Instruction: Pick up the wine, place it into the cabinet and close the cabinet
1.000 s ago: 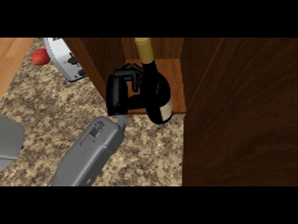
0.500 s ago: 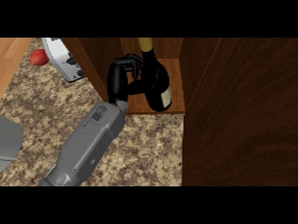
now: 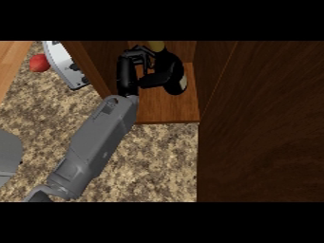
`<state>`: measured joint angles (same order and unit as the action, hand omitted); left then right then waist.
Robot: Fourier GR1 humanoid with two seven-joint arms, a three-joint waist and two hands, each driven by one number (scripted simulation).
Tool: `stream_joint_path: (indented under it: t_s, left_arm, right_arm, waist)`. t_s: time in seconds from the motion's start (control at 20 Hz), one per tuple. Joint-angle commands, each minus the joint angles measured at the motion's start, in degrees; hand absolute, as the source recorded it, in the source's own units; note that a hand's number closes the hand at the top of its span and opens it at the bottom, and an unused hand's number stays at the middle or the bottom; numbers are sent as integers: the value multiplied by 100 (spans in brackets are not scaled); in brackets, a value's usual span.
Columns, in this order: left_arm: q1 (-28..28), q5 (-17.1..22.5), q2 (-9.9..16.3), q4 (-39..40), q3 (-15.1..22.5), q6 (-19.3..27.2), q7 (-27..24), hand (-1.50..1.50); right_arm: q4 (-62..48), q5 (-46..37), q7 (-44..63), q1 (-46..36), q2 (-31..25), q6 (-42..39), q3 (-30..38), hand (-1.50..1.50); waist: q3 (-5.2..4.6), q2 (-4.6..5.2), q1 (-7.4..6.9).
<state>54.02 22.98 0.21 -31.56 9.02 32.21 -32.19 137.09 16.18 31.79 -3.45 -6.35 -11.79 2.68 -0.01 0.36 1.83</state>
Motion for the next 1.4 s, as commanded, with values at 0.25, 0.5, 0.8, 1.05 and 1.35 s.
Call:
stream_joint_path:
  t_s: [0.25,0.5,0.8,1.05,1.35]
  left_arm:
    - [327,30,-13,933,-477,-202,-744,150]
    - [869,381,-20,1270,-641,-33,-414,150]
    - [630,890,-21,1530,-976,-581,-1008,150]
    - [782,886,6,1791,-1143,-632,-1182,150]
    - [812,877,103,2063,-1142,-699,-1219,150]
  right_arm:
    - [631,457,122,336,-52,-91,100,-150]
    - [405,497,-109,374,29,-213,-22,-150]
    - [527,568,170,243,-66,-136,6,-150]
    - [628,397,127,336,99,-14,-174,-150]
    - [429,406,68,57,-31,-64,-81,-150]
  waist:
    - [1,6,15]
    - [3,15,77]
    - [-2,50,189]
    - [-2,50,148]
    - [-3,73,161]
